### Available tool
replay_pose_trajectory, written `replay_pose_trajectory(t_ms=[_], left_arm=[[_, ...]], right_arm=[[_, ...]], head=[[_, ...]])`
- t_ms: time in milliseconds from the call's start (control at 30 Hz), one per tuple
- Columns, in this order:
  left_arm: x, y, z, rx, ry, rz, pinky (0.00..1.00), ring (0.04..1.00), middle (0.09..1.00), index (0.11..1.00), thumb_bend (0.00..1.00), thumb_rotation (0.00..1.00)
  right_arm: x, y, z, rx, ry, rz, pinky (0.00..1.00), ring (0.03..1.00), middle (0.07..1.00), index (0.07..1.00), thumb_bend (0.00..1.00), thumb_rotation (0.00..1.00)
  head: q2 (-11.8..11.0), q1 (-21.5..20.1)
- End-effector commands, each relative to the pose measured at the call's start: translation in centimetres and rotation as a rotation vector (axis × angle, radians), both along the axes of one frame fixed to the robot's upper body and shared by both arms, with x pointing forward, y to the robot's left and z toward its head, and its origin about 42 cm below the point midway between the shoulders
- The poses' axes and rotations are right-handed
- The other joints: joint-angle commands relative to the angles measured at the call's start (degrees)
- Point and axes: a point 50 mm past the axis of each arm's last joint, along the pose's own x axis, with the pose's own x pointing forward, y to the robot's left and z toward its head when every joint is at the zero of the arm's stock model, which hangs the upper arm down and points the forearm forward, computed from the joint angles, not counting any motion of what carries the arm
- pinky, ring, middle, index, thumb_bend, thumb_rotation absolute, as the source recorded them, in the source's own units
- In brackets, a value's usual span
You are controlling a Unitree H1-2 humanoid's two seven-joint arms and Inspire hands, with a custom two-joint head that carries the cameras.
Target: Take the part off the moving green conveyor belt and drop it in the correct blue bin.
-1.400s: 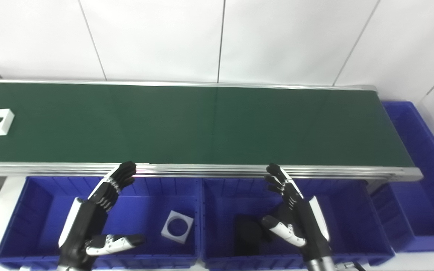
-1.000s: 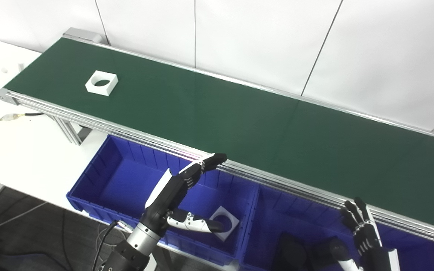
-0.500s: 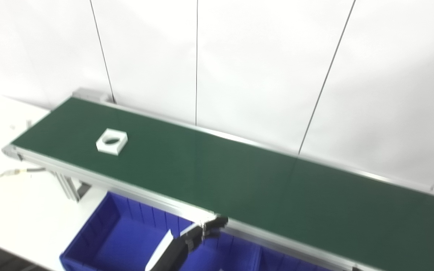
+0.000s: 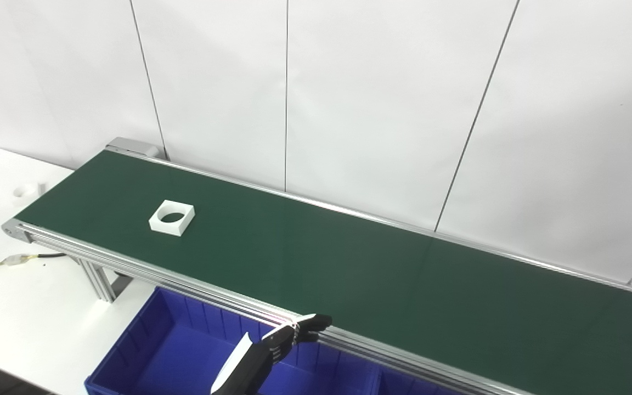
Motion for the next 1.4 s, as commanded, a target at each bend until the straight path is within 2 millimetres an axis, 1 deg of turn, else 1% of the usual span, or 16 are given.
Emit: replay_pose_trajectory(t_ms=[0,67,167,333,467,500,600,633,733,767,867,967,1133,1200,1300,1367], left_arm=[[0.9,0.0,2.1,0.021,-0.120,0.026,0.82,0.852,0.841,0.816,0.95,0.33],[1.3,0.3,2.9,0.045,-0.146,0.046,0.83,0.866,0.857,0.831,0.94,0.35],[2.2,0.6,4.2,0.079,-0.179,0.085,0.85,0.880,0.869,0.850,0.93,0.36],[4.1,1.2,6.8,0.119,-0.210,0.187,0.89,0.895,0.883,0.856,0.96,0.38],[5.3,1.1,8.4,0.164,-0.232,0.279,0.83,0.881,0.888,0.866,0.89,0.39],[5.5,1.1,8.5,0.171,-0.225,0.299,0.82,0.878,0.889,0.867,0.88,0.39],[6.3,1.3,8.9,0.202,-0.195,0.364,0.87,0.891,0.898,0.882,0.87,0.40],[6.6,1.5,9.0,0.214,-0.191,0.380,0.89,0.904,0.907,0.892,0.85,0.39],[7.9,2.5,9.2,0.248,-0.178,0.417,0.95,0.946,0.942,0.921,0.80,0.38],[8.1,2.7,9.3,0.257,-0.175,0.424,0.95,0.949,0.946,0.927,0.80,0.39],[10.1,4.3,9.5,0.330,-0.155,0.481,0.95,0.955,0.963,0.938,0.81,0.42],[12.1,5.9,9.8,0.399,-0.148,0.517,0.94,0.962,0.967,0.949,0.83,0.49],[15.1,8.1,10.1,0.473,-0.128,0.564,0.86,0.919,0.960,0.936,0.84,0.47],[15.9,8.7,10.1,0.489,-0.118,0.579,0.85,0.917,0.959,0.934,0.84,0.47],[17.7,9.9,9.9,0.530,-0.078,0.615,0.84,0.922,0.963,0.932,0.85,0.45],[18.8,10.5,9.7,0.547,-0.052,0.633,0.81,0.907,0.961,0.928,0.84,0.42]], right_arm=[[0.8,0.0,1.1,0.022,-0.088,0.000,0.84,0.845,0.867,0.937,0.57,0.48],[0.8,-0.1,1.2,0.016,-0.092,-0.001,0.84,0.850,0.865,0.936,0.57,0.48],[0.9,-0.2,1.3,0.015,-0.095,-0.003,0.84,0.848,0.861,0.932,0.60,0.49],[1.0,-0.2,1.2,0.009,-0.095,-0.008,0.82,0.838,0.857,0.924,0.62,0.50],[1.0,-0.1,1.1,0.005,-0.093,-0.011,0.83,0.842,0.855,0.928,0.61,0.49],[1.1,0.0,1.0,0.005,-0.092,-0.010,0.83,0.845,0.856,0.930,0.62,0.50],[1.2,-0.1,1.0,0.001,-0.091,-0.008,0.84,0.851,0.862,0.931,0.61,0.51],[1.2,-0.1,1.0,-0.002,-0.090,-0.008,0.83,0.847,0.861,0.929,0.59,0.49],[1.3,-0.2,0.8,-0.007,-0.088,-0.010,0.81,0.837,0.857,0.919,0.56,0.46],[1.3,-0.2,0.8,-0.009,-0.088,-0.011,0.79,0.831,0.852,0.914,0.56,0.45],[1.2,-0.2,0.9,-0.011,-0.089,-0.010,0.79,0.831,0.850,0.912,0.56,0.45],[1.1,0.0,0.9,-0.014,-0.091,-0.010,0.79,0.826,0.840,0.909,0.56,0.44],[1.1,0.1,0.9,-0.035,-0.100,-0.009,0.76,0.803,0.826,0.896,0.55,0.43],[1.1,0.1,0.9,-0.037,-0.099,-0.007,0.76,0.803,0.824,0.897,0.54,0.43],[1.0,0.0,0.9,-0.052,-0.101,-0.002,0.75,0.805,0.821,0.900,0.55,0.44],[1.0,0.1,0.9,-0.057,-0.105,0.001,0.74,0.798,0.820,0.897,0.55,0.44]], head=[[0.0,0.2],[-0.1,0.3],[-0.1,0.4],[-0.5,0.8],[-0.9,1.0],[-0.9,1.0],[-1.2,1.0],[-1.2,1.0],[-1.4,1.2],[-1.4,1.2],[-1.3,1.1],[-1.5,1.1],[-1.6,1.1],[-1.6,1.2],[-1.6,1.2],[-1.7,1.3]])
